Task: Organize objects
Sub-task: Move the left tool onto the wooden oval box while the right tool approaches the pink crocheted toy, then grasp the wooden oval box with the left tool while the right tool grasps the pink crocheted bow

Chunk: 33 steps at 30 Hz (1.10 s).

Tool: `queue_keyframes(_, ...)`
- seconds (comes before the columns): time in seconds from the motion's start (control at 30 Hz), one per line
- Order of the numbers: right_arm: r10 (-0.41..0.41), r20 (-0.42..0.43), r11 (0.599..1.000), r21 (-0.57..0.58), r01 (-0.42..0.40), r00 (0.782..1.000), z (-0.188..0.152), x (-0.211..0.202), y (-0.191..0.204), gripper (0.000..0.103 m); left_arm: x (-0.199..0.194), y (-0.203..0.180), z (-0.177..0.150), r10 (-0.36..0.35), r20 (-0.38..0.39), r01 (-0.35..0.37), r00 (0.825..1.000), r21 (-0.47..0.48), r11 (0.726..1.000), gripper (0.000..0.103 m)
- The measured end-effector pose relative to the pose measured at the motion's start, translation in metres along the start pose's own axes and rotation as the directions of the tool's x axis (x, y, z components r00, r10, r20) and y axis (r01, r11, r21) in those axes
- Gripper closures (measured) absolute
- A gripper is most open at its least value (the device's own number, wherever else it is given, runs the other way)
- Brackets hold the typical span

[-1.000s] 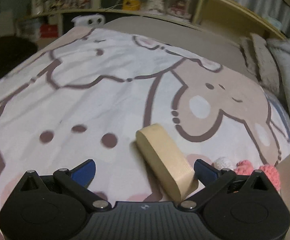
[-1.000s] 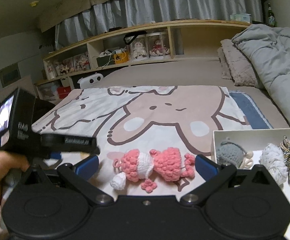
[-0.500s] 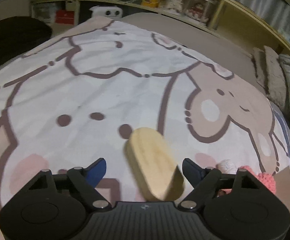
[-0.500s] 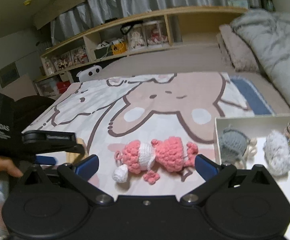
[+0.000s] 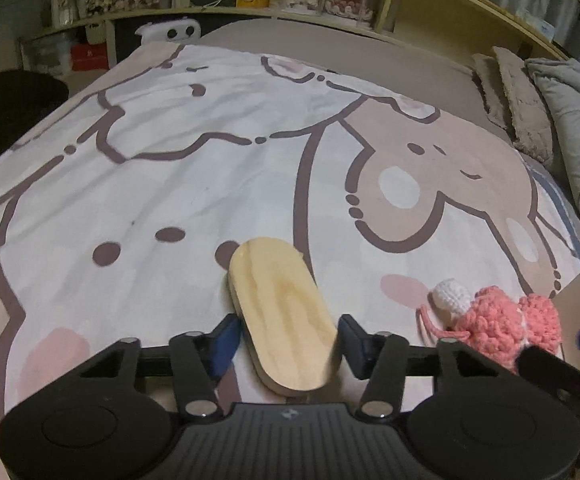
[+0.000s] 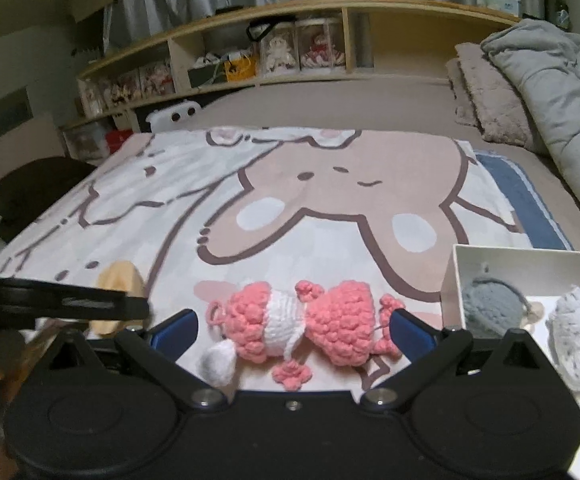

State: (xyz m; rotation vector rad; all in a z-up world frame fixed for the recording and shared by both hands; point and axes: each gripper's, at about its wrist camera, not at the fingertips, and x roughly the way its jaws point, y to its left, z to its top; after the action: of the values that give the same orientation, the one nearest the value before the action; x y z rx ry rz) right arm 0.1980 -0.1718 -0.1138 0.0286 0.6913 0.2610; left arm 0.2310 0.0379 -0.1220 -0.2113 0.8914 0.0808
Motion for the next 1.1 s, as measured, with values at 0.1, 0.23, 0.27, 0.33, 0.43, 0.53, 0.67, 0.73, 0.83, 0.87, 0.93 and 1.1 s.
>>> queue_keyframes(0.1, 0.000, -0.031, 1.000, 0.000, 0.000, 1.000, 0.001, 0.014, 0.003, 0.000, -0.002, 0.004, 0.001, -0.007, -0.016, 0.006, 1.000, -0.020, 1.000, 0.052)
queue_keyframes(0.23, -0.054, -0.054, 0.998, -0.032, 0.052, 0.997, 0.004, 0.030, 0.010, 0.000, 0.000, 0.004, 0.002, 0.000, -0.021, -0.001, 1.000, -0.037, 0.999, 0.051)
queue_keyframes(0.27, -0.063, -0.063, 0.997, -0.040, 0.061, 0.996, 0.005, 0.033, 0.012, 0.000, 0.001, 0.004, 0.002, 0.004, -0.019, -0.005, 1.000, -0.036, 0.999, 0.050)
queue_keyframes(0.33, -0.081, -0.099, 0.996, -0.055, 0.075, 0.992, 0.006, 0.042, 0.013, 0.000, 0.005, 0.003, 0.003, 0.001, -0.014, -0.001, 1.000, -0.041, 0.999, 0.043)
queue_keyframes(0.43, -0.075, -0.120, 0.997, -0.030, 0.072, 0.990, 0.007, 0.049, 0.010, 0.000, 0.009, 0.001, 0.006, -0.008, -0.004, 0.008, 1.000, -0.055, 0.998, 0.031)
queue_keyframes(0.53, -0.061, -0.144, 0.998, -0.010, 0.061, 0.988, 0.006, 0.054, 0.008, 0.000, 0.014, -0.004, 0.007, 0.007, 0.000, -0.007, 1.000, -0.030, 1.000, 0.028)
queue_keyframes(0.67, -0.030, -0.158, 0.999, 0.008, 0.031, 0.987, 0.000, 0.058, 0.005, 0.002, 0.019, -0.007, 0.007, 0.018, 0.000, -0.018, 1.000, 0.000, 1.000, 0.029)
queue_keyframes(0.73, -0.018, -0.139, 1.000, 0.014, 0.020, 0.990, -0.003, 0.057, 0.002, 0.004, 0.021, -0.006, 0.007, 0.027, 0.001, -0.027, 1.000, 0.006, 1.000, 0.037)
queue_keyframes(0.83, -0.016, -0.117, 1.000, 0.008, 0.017, 0.993, -0.004, 0.054, 0.002, 0.009, 0.020, 0.001, 0.008, 0.031, 0.016, -0.030, 0.999, -0.009, 0.999, 0.053)
queue_keyframes(0.87, -0.016, -0.108, 1.000, 0.008, 0.017, 0.994, -0.005, 0.052, 0.002, 0.011, 0.019, 0.004, 0.009, 0.019, 0.014, -0.018, 1.000, -0.019, 1.000, 0.053)
queue_keyframes(0.93, -0.021, -0.094, 1.000, 0.009, 0.022, 0.995, -0.005, 0.050, 0.001, 0.013, 0.017, 0.006, 0.009, 0.010, 0.018, -0.010, 1.000, -0.020, 1.000, 0.057)
queue_keyframes(1.1, -0.024, -0.037, 1.000, 0.019, 0.024, 0.999, -0.002, 0.036, -0.002, 0.015, 0.009, 0.007, 0.008, -0.010, 0.026, 0.010, 1.000, -0.014, 1.000, 0.058)
